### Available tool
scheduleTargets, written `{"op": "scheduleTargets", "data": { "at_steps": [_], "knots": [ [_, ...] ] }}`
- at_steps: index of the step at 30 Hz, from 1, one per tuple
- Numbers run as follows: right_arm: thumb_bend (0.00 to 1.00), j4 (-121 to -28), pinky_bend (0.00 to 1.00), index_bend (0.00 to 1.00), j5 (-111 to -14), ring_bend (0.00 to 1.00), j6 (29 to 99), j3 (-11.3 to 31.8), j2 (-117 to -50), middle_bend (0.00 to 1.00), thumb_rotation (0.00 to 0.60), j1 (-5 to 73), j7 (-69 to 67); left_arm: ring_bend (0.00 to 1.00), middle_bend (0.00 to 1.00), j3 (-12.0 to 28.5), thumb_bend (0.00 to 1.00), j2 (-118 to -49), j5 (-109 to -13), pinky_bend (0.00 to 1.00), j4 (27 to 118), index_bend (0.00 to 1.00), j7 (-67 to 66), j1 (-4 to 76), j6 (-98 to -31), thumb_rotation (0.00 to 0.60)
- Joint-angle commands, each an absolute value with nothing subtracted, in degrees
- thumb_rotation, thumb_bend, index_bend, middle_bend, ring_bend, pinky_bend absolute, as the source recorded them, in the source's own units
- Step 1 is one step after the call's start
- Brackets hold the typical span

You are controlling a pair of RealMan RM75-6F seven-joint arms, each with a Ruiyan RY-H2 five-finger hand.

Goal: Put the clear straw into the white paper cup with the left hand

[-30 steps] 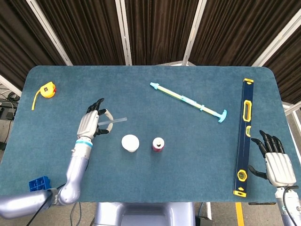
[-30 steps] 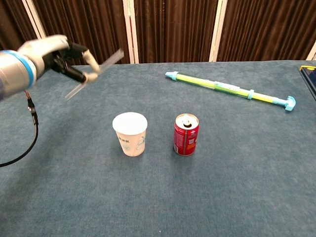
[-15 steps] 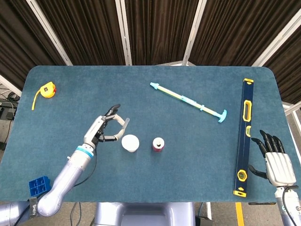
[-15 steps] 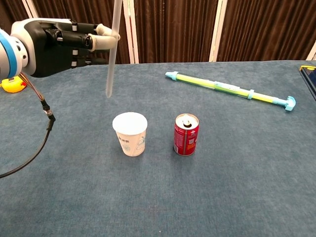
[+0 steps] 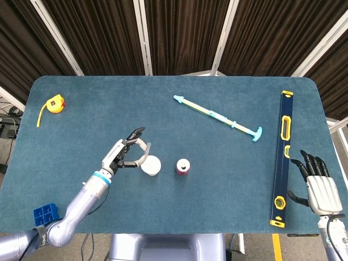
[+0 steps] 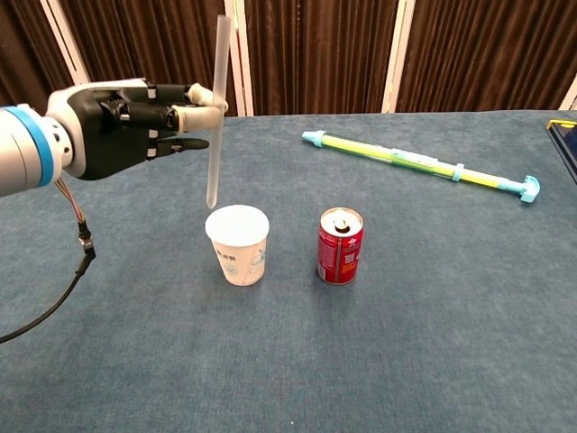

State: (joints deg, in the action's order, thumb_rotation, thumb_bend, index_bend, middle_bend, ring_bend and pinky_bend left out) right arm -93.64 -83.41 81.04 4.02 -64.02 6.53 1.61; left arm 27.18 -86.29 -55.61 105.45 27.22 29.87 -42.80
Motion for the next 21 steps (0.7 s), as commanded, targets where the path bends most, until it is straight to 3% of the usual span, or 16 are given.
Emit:
{"op": "scheduleTargets", "data": {
  "at_steps": [1,15,21],
  "knots": [
    [0.18,-93.64,0.00,0.16,-83.40,0.00,81.04,4.03,-64.02,0.00,0.600,6.53,1.63,0.00,0.00,26.42,0.43,-87.30,-56.81,0.00,103.39,0.55,28.42,30.63,-42.34,0.600],
    [0.18,-93.63,0.00,0.16,-83.42,0.00,80.87,4.01,-63.94,0.00,0.600,6.60,1.41,0.00,0.00,24.77,0.43,-90.64,-58.92,0.00,97.64,0.54,32.02,33.44,-40.89,0.600],
    [0.18,-93.62,0.00,0.16,-83.41,0.00,80.88,4.02,-63.94,0.00,0.600,6.60,1.41,0.00,0.00,23.37,0.37,-91.25,-61.01,0.00,95.55,0.46,32.98,33.61,-41.06,0.600]
  ]
}}
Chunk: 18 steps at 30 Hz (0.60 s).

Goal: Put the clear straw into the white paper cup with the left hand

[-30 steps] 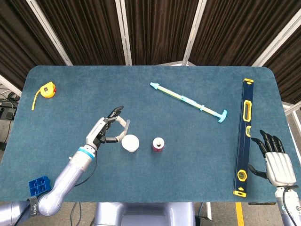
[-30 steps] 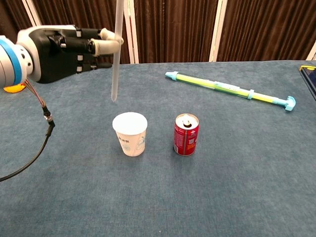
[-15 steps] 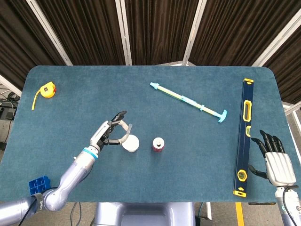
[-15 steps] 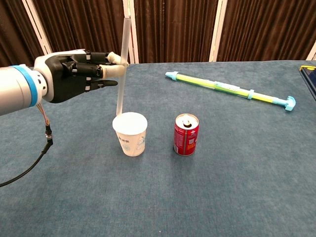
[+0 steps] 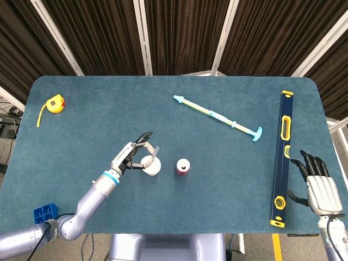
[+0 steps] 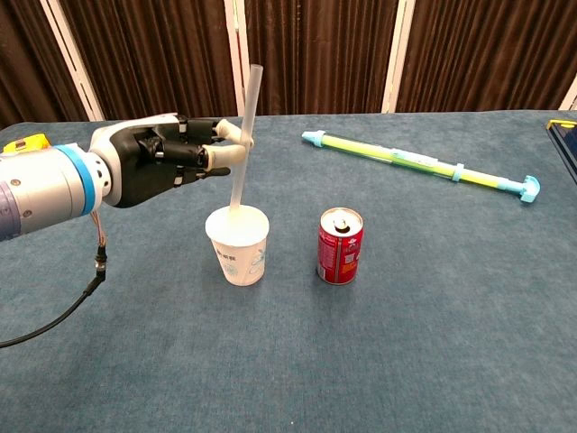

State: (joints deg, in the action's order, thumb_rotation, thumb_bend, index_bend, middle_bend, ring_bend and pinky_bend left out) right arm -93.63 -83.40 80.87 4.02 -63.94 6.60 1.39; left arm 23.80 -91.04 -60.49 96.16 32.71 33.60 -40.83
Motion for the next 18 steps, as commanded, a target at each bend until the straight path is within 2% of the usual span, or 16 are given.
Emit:
{"op": "scheduleTargets", "data": {
  "at_steps": [1,6,13,18],
  "knots": [
    [0.18,-93.62,0.00,0.16,-83.42,0.00,80.89,4.01,-63.95,0.00,0.600,6.60,1.42,0.00,0.00,23.16,0.35,-91.34,-61.27,0.00,95.22,0.44,33.20,33.55,-41.28,0.600],
    [0.18,-93.58,0.00,0.16,-83.43,0.00,80.92,4.01,-63.98,0.00,0.600,6.59,1.46,0.00,0.00,22.27,0.34,-90.82,-62.10,0.00,94.61,0.38,34.50,33.17,-41.74,0.600],
    [0.18,-93.59,0.00,0.16,-83.39,0.00,81.04,4.04,-64.04,0.00,0.600,6.55,1.71,0.00,0.00,21.61,0.34,-88.62,-63.27,0.00,96.08,0.37,34.98,32.58,-42.71,0.600],
    [0.18,-93.59,0.00,0.16,-83.37,0.00,81.08,4.05,-64.08,0.00,0.600,6.53,1.81,0.00,0.00,19.66,0.34,-85.35,-66.02,0.00,97.76,0.37,31.92,31.23,-45.36,0.600]
  ]
}}
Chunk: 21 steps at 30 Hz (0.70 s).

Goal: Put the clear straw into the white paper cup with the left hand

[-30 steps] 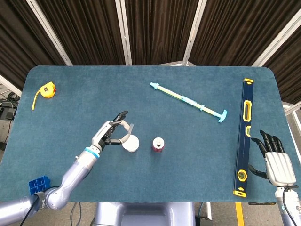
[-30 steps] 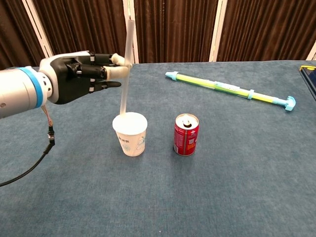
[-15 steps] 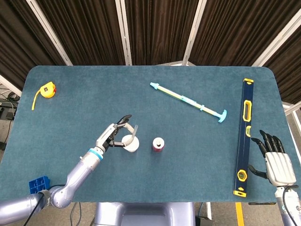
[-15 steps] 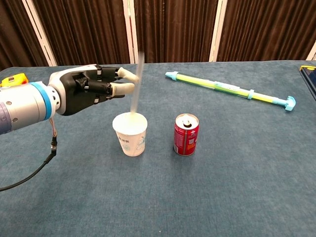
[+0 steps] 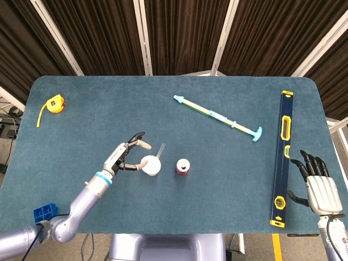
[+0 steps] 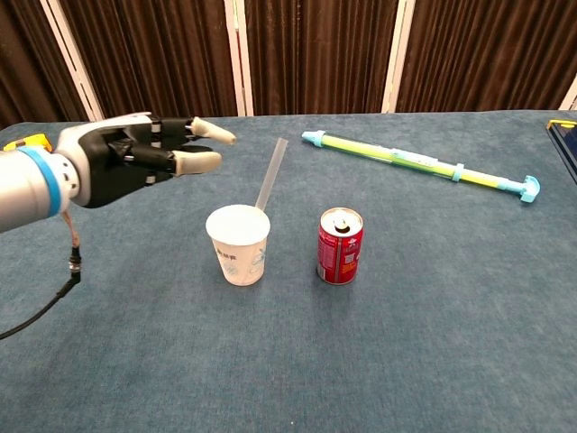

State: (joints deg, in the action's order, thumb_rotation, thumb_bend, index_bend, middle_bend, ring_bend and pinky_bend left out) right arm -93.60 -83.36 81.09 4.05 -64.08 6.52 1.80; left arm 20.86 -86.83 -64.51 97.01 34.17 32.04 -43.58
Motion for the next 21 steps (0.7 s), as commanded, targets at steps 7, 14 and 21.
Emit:
{"op": "scheduleTargets", "data": {
  "at_steps": [7,14,21],
  "knots": [
    [0.18,-93.67,0.00,0.16,-83.28,0.00,81.07,4.09,-64.10,0.00,0.600,6.54,1.95,0.00,0.00,15.17,0.33,-80.49,-67.76,0.00,99.49,0.24,17.35,29.34,-52.13,0.600],
    [0.18,-93.80,0.00,0.16,-83.12,0.00,81.12,4.15,-64.16,0.00,0.600,6.52,2.34,0.00,0.00,8.42,0.26,-72.49,-70.76,0.00,103.37,0.09,-3.88,26.38,-59.42,0.600],
    [0.18,-93.82,0.00,0.16,-83.19,0.00,81.40,4.13,-64.25,0.00,0.600,6.38,2.59,0.00,0.00,2.93,0.26,-67.34,-74.71,0.00,106.23,0.05,-16.78,20.45,-70.24,0.600]
  ]
}}
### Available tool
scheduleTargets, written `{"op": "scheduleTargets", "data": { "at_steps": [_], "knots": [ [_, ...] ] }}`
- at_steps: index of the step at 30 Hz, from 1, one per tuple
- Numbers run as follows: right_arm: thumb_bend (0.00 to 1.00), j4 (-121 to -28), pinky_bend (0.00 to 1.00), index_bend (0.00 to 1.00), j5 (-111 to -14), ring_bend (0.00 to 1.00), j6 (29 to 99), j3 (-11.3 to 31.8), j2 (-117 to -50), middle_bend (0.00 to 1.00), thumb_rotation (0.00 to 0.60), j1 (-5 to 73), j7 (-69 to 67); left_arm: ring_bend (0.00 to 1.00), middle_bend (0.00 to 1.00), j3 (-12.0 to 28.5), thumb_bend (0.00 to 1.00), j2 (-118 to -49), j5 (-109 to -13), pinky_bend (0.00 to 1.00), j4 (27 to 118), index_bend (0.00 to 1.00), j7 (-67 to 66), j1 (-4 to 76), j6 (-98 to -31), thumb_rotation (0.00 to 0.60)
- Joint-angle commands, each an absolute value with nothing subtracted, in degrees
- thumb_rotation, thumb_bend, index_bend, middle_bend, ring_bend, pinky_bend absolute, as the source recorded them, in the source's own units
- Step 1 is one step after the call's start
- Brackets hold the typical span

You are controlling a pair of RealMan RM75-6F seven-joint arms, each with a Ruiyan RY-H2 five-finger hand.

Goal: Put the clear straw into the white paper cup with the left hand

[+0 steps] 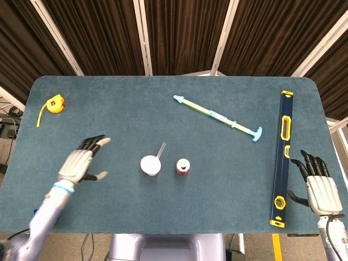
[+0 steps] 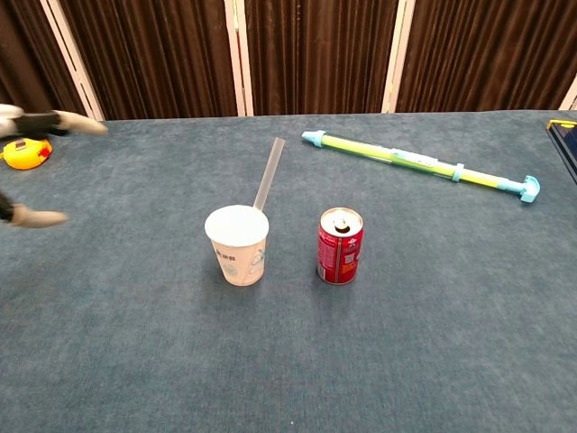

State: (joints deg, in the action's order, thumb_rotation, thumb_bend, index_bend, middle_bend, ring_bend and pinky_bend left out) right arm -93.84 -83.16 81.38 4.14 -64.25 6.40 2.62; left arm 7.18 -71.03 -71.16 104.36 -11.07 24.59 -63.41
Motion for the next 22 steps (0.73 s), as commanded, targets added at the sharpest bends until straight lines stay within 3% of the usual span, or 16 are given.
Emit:
{"op": "scheduleTargets", "data": {
  "at_steps": [1,11,22],
  "knots": [
    [0.18,-93.80,0.00,0.16,-83.20,0.00,81.40,4.12,-64.24,0.00,0.600,6.37,2.50,0.00,0.00,2.30,0.26,-67.10,-75.77,0.00,105.92,0.04,-17.02,19.75,-71.31,0.600],
    [0.18,-93.64,0.00,0.16,-83.77,0.00,82.05,3.89,-64.28,0.00,0.600,6.04,2.61,0.00,0.00,-0.93,0.23,-65.91,-86.71,0.00,100.74,0.00,-12.85,14.81,-80.36,0.600],
    [0.18,-93.80,0.00,0.16,-83.78,0.00,82.82,3.92,-64.65,0.00,0.600,5.64,3.61,0.00,0.00,-1.12,0.20,-66.86,-89.43,0.00,98.20,0.00,-11.16,13.53,-82.18,0.600]
  ]
}}
